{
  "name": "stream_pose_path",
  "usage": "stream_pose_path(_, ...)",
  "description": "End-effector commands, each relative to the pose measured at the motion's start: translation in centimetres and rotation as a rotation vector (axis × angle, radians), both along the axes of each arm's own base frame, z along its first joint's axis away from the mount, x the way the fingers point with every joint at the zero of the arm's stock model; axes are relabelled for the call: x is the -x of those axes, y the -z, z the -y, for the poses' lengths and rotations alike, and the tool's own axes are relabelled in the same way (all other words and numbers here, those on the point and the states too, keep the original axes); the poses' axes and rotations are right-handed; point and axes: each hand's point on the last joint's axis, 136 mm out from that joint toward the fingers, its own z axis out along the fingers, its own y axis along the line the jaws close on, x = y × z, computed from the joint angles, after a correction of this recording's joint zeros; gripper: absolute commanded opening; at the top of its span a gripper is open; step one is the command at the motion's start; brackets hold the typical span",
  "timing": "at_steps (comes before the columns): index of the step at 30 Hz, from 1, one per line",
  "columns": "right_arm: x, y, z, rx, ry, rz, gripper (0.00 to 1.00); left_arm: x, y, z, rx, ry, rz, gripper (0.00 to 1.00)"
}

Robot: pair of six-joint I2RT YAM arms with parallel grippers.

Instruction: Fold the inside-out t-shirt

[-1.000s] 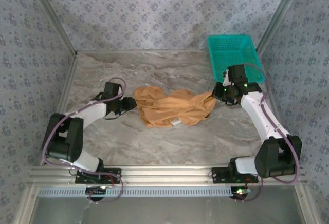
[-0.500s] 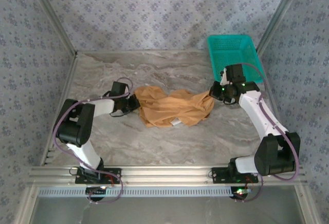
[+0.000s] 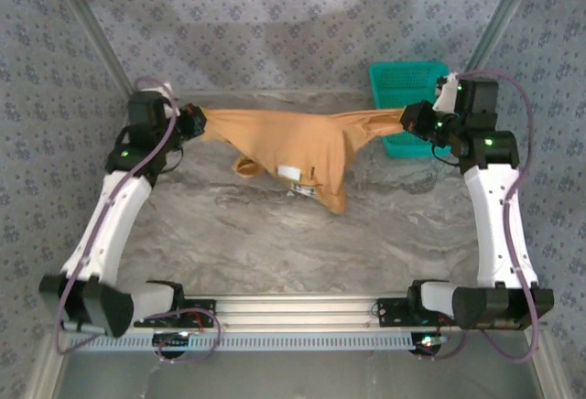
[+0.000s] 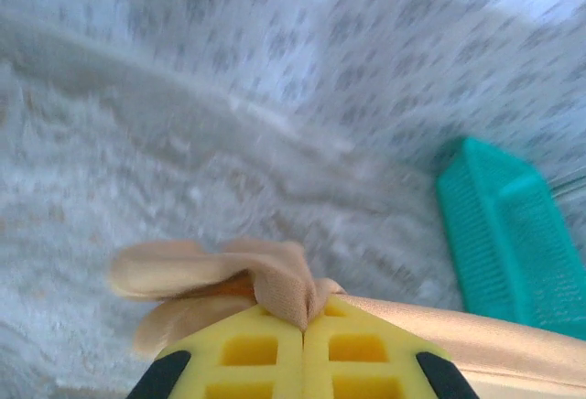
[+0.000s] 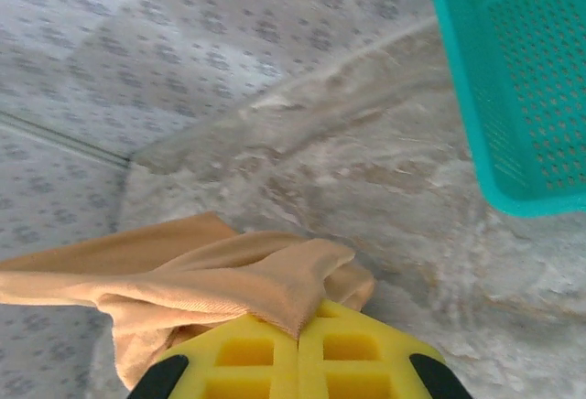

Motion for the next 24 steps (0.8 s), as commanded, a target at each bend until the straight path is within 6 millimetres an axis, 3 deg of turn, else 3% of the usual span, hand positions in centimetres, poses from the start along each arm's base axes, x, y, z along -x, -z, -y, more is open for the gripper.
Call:
stream_pose_path(1, 2.3, -3.7, -0.8, -0.084, -0.036, 0.048, 0.0, 3.2, -3.6, -1.5, -0.023, -0.041, 0.075, 0.0)
stream_pose_path(6, 5.9, -10.8, -0.6, -0.115, -0.027, 0.229, 0.0, 9.4, -12.4, -1.6, 0.076, -0.002, 0.354, 0.0)
stream_pose_path(8, 7.2, -13.1, -0.4, -0.123, -0.017, 0.287, 0.0, 11.4, -14.7, -1.4, 0.101, 0.029, 0.417, 0.0)
stream_pose_path(10, 8.0, -14.9, -0.4, -0.129, -0.015, 0.335, 0.0, 12.4, -16.2, -1.1, 0.112, 0.056, 0.455, 0.0)
stream_pose_path(13, 8.0, -15.9, -0.3, -0.137, -0.008, 0.364, 0.0, 12.0, -16.5, -0.8, 0.101, 0.07, 0.467, 0.0)
stream_pose_path(16, 5.9, -14.9, 0.3, -0.137, 0.019, 0.33, 0.0, 9.2, -15.0, -0.3, 0.068, 0.076, 0.414, 0.0)
stream_pose_path(19, 1.8, -12.0, 1.0, -0.138, 0.046, 0.256, 0.0, 3.8, -10.6, 0.8, 0.019, 0.095, 0.286, 0.0)
stream_pose_path(24, -7.2, -2.2, 2.0, -0.112, 0.098, 0.043, 0.0, -7.3, 0.6, 1.2, -0.085, 0.076, 0.002, 0.0)
